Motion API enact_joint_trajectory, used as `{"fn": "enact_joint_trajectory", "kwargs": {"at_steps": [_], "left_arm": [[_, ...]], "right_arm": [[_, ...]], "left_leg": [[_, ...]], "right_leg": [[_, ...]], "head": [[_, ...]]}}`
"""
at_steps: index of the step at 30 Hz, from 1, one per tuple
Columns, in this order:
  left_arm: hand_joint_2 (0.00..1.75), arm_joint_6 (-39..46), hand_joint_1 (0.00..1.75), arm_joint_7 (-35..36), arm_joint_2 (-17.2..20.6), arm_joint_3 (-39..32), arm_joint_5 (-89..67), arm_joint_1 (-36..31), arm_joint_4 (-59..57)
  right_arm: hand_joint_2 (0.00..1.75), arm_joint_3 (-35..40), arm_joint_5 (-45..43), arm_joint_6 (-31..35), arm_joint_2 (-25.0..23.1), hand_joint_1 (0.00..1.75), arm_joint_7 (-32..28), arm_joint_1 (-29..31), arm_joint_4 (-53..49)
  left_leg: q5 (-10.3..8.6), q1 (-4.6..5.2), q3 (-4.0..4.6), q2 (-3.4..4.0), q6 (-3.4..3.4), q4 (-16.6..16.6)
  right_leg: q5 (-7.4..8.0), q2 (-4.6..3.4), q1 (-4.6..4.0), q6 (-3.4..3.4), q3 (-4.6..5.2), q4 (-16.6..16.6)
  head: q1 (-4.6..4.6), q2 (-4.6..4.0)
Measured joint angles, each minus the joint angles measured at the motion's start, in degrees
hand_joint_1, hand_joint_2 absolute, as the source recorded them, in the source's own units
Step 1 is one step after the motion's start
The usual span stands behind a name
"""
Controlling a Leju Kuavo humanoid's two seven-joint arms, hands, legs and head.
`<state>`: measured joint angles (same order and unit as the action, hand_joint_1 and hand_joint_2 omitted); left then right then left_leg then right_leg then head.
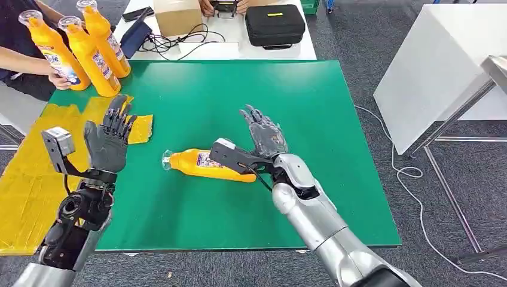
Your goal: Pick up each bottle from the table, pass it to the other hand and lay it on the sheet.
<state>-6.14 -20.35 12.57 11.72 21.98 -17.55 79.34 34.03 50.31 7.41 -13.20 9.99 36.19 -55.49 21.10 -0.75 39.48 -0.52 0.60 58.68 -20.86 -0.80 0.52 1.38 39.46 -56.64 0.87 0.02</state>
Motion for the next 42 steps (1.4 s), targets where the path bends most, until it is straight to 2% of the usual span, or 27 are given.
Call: {"fn": "enact_joint_trajectory", "kwargs": {"at_steps": [12, 17, 25, 31, 35, 42], "left_arm": [[0.0, -4.8, 0.0, 5.7, -11.8, -6.4, -12.0, 2.7, 6.0], [0.0, -5.4, 0.0, 5.9, -15.7, -9.0, -16.1, 2.7, 8.0], [0.0, -7.0, 0.0, 6.2, -19.2, -12.1, -19.0, 2.8, 10.2], [0.0, -7.0, 0.0, 6.2, -19.3, -12.2, -19.1, 2.8, 10.3], [0.0, -7.2, 0.0, 6.3, -21.0, -13.6, -20.3, 3.3, 11.7], [0.0, -8.0, 0.0, 6.4, -21.8, -14.0, -20.5, 3.4, 12.1]], "right_arm": [[1.75, 0.8, 1.9, -0.7, -2.3, 0.0, 1.5, -1.1, -1.9], [1.75, 0.8, 3.2, -1.1, -2.4, 0.0, 2.0, -2.3, -2.8], [1.75, -0.1, 5.2, -1.3, -2.2, 0.0, 2.7, -4.4, -4.5], [1.75, -0.2, 5.2, -1.3, -2.2, 0.0, 2.7, -4.4, -4.6], [1.75, -1.2, 6.1, -1.4, -2.1, 0.0, 3.0, -5.4, -5.0], [1.75, -2.1, 7.4, -1.8, -2.0, 0.0, 3.0, -5.8, -5.0]], "left_leg": [[0.0, 0.04, 0.0, 0.01, 0.0, 0.0], [0.0, 0.04, 0.0, 0.02, 0.0, 0.0], [0.0, 0.03, 0.0, 0.03, 0.0, 0.0], [0.0, 0.03, 0.0, 0.03, 0.0, 0.0], [0.0, 0.03, 0.0, 0.03, 0.0, 0.0], [0.0, 0.03, 0.0, 0.02, 0.0, 0.0]], "right_leg": [[0.01, 0.0, -0.04, 0.01, 0.02, 0.0], [0.01, 0.0, -0.03, 0.01, 0.03, 0.0], [0.01, 0.0, -0.04, 0.01, 0.03, 0.0], [0.01, 0.0, -0.04, 0.01, 0.03, 0.0], [0.01, 0.0, -0.04, 0.01, 0.03, 0.0], [0.01, 0.0, -0.04, 0.01, 0.03, 0.0]], "head": [[-0.02, 0.0], [-0.02, 0.0], [-0.02, 0.0], [-0.02, 0.0], [-0.02, 0.0], [-0.02, 0.0]]}}
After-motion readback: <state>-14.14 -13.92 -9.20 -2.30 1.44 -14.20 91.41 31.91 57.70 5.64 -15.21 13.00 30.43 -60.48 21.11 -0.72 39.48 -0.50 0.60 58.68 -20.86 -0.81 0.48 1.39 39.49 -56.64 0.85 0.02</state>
